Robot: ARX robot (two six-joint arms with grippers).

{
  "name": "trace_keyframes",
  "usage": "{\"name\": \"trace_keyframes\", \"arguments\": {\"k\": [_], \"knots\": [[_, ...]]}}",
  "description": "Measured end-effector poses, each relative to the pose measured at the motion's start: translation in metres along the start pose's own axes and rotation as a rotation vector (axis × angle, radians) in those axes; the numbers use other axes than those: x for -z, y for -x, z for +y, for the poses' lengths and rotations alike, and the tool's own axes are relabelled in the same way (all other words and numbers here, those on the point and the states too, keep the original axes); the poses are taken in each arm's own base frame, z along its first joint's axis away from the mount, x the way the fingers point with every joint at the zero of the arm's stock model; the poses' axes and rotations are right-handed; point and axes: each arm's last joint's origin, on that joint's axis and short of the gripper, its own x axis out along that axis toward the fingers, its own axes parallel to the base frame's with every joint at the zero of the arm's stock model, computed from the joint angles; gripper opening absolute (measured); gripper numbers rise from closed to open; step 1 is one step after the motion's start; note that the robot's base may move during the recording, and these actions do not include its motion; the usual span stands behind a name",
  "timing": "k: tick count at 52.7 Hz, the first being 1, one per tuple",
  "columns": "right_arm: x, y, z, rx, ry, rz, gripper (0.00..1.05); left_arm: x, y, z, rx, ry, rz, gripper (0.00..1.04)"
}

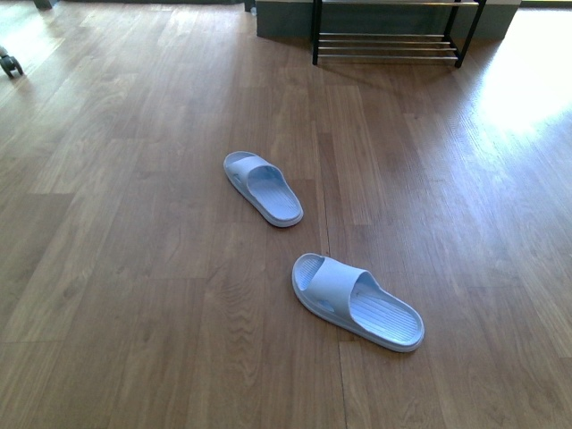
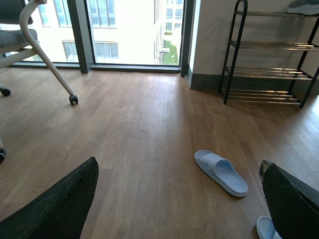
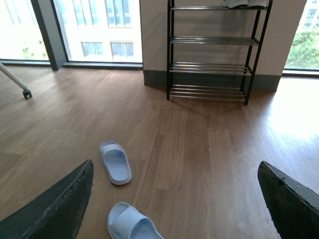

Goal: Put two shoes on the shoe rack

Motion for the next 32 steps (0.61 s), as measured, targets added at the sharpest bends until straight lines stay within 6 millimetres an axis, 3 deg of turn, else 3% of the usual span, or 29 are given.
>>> {"name": "trace_keyframes", "arguments": {"k": [32], "knots": [[0.0000,0.0000,0.0000,0.000,0.000,0.000,0.96,0.0000,0.0000,0.0000,0.000,0.000,0.000,0.95]]}}
